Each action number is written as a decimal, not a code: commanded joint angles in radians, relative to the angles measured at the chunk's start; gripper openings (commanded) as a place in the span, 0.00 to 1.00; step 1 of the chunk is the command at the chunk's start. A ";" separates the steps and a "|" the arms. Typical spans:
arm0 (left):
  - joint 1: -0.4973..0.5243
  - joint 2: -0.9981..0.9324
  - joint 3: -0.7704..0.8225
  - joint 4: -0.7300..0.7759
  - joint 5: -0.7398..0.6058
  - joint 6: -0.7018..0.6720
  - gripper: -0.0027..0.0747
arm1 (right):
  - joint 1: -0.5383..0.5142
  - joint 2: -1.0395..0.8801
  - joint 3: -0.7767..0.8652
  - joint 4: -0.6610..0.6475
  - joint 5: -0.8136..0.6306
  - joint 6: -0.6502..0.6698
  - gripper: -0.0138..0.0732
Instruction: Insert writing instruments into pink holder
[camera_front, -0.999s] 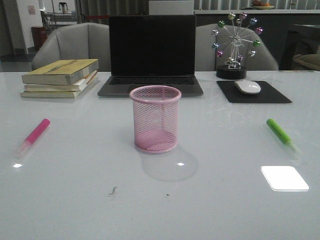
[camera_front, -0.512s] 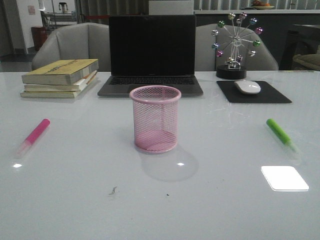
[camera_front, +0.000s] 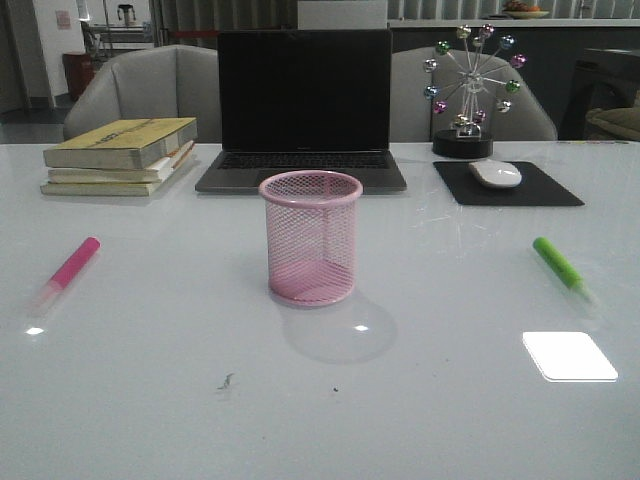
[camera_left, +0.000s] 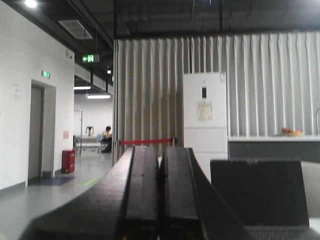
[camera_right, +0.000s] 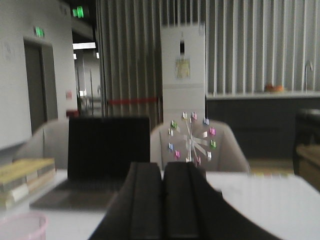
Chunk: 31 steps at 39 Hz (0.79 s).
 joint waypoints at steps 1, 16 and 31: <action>0.000 -0.016 -0.097 0.009 -0.097 -0.018 0.15 | -0.001 -0.020 -0.064 -0.005 -0.187 0.021 0.19; 0.000 0.310 -0.469 0.162 0.123 -0.018 0.15 | -0.001 0.205 -0.488 -0.077 0.239 0.019 0.19; -0.002 0.649 -0.592 0.162 0.138 -0.018 0.15 | -0.001 0.658 -0.667 -0.086 0.239 0.019 0.19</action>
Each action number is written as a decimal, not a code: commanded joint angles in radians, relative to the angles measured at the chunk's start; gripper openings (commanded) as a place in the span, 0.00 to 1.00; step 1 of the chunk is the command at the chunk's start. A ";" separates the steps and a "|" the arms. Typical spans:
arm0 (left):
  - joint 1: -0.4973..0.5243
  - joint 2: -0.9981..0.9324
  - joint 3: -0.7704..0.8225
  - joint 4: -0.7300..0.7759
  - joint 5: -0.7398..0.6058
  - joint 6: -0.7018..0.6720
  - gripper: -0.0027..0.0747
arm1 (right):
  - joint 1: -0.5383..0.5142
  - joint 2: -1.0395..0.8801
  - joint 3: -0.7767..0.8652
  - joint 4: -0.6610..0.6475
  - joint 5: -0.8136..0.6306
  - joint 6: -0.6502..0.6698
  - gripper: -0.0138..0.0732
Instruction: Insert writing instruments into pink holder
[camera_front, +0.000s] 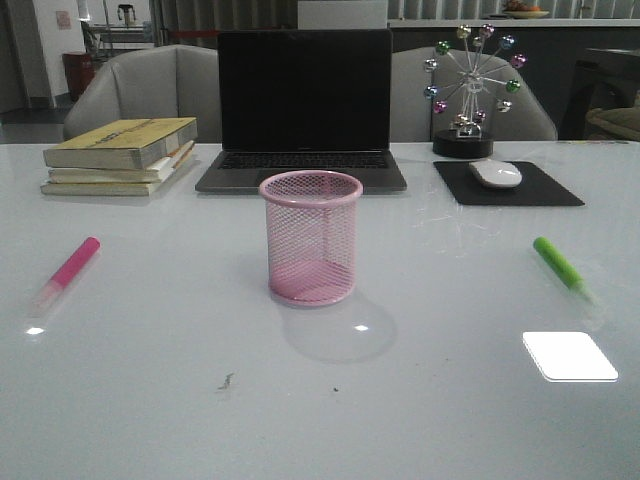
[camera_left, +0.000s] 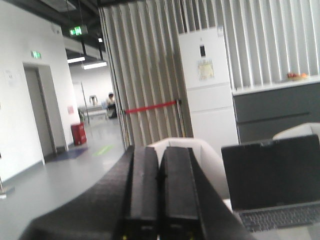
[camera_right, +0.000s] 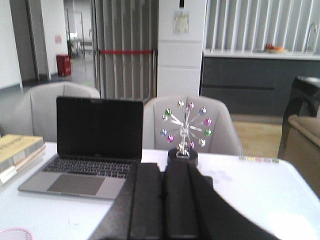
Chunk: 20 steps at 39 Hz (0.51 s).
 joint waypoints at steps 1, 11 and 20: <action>-0.004 0.077 -0.040 -0.001 -0.037 -0.014 0.15 | -0.001 0.104 -0.060 -0.012 -0.077 -0.001 0.19; -0.119 0.256 -0.040 -0.001 0.051 -0.014 0.15 | -0.001 0.320 -0.060 -0.012 -0.070 -0.001 0.19; -0.127 0.424 -0.040 -0.003 0.049 -0.014 0.17 | -0.001 0.403 -0.060 -0.012 -0.068 -0.001 0.19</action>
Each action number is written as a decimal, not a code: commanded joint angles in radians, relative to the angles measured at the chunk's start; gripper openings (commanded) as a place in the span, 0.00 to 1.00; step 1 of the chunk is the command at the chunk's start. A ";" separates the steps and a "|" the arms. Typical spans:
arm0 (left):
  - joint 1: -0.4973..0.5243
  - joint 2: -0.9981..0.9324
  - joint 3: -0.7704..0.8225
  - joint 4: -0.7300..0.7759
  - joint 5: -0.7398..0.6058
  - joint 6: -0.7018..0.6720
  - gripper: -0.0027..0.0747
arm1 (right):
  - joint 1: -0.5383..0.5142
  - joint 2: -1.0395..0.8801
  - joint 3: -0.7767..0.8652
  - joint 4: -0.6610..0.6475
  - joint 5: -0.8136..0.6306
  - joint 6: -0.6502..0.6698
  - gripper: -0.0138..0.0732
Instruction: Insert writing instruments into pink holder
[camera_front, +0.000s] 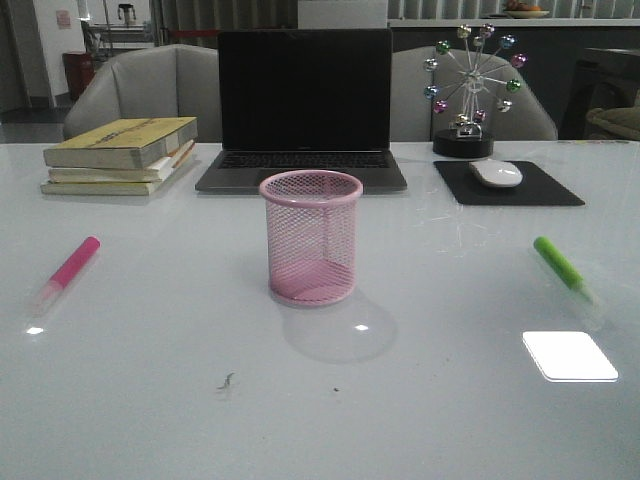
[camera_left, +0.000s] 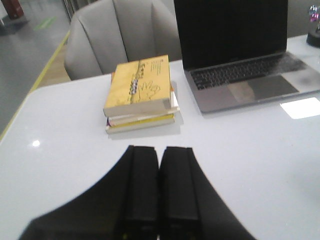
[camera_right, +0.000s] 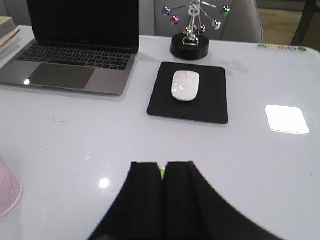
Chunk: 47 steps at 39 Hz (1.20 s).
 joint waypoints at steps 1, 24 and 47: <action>-0.009 0.033 -0.036 -0.003 -0.083 -0.014 0.19 | -0.001 0.004 -0.039 -0.012 -0.084 -0.002 0.20; -0.009 0.047 -0.036 -0.049 -0.272 -0.014 0.60 | -0.001 0.013 -0.037 -0.007 -0.049 0.000 0.67; -0.009 0.047 -0.036 -0.049 -0.247 -0.014 0.60 | -0.001 0.501 -0.524 0.036 0.532 0.000 0.67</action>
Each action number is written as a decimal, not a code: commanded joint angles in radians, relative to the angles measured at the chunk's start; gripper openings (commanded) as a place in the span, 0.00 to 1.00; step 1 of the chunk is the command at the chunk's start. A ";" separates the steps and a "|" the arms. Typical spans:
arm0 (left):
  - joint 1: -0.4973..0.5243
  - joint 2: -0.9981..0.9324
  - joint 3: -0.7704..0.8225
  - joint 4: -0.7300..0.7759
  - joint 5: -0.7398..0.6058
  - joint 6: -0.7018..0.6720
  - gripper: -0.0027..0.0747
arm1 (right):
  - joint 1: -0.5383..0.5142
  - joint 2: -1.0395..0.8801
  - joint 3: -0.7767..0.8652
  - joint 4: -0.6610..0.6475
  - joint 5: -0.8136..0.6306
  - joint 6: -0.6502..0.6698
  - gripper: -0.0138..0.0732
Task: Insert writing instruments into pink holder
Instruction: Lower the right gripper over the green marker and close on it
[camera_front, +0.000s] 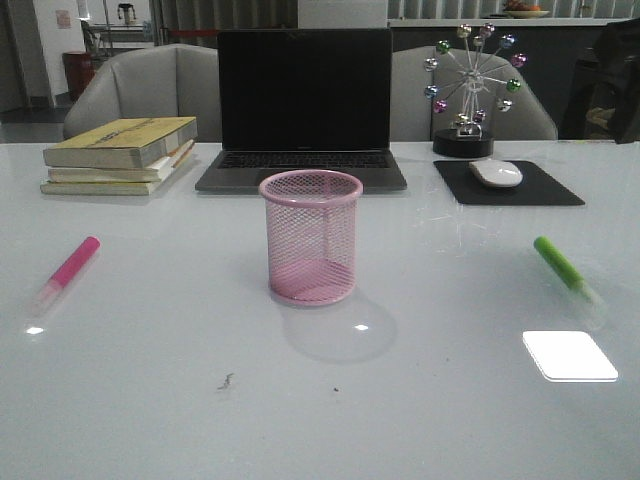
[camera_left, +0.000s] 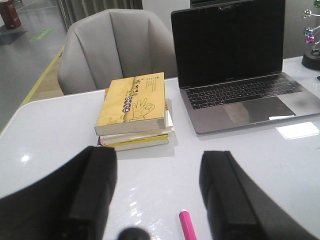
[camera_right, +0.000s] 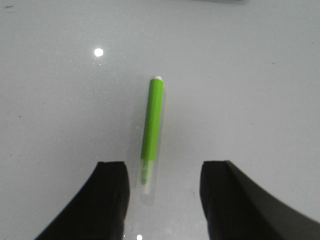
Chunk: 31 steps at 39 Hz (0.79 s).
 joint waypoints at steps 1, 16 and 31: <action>-0.009 -0.014 -0.036 -0.012 -0.081 -0.014 0.60 | -0.001 0.058 -0.117 -0.002 0.015 -0.003 0.67; -0.009 -0.014 -0.036 -0.012 -0.081 -0.014 0.60 | -0.001 0.371 -0.386 0.007 0.217 -0.004 0.67; -0.009 -0.014 -0.036 -0.012 -0.081 -0.014 0.60 | -0.001 0.557 -0.494 0.008 0.251 -0.004 0.67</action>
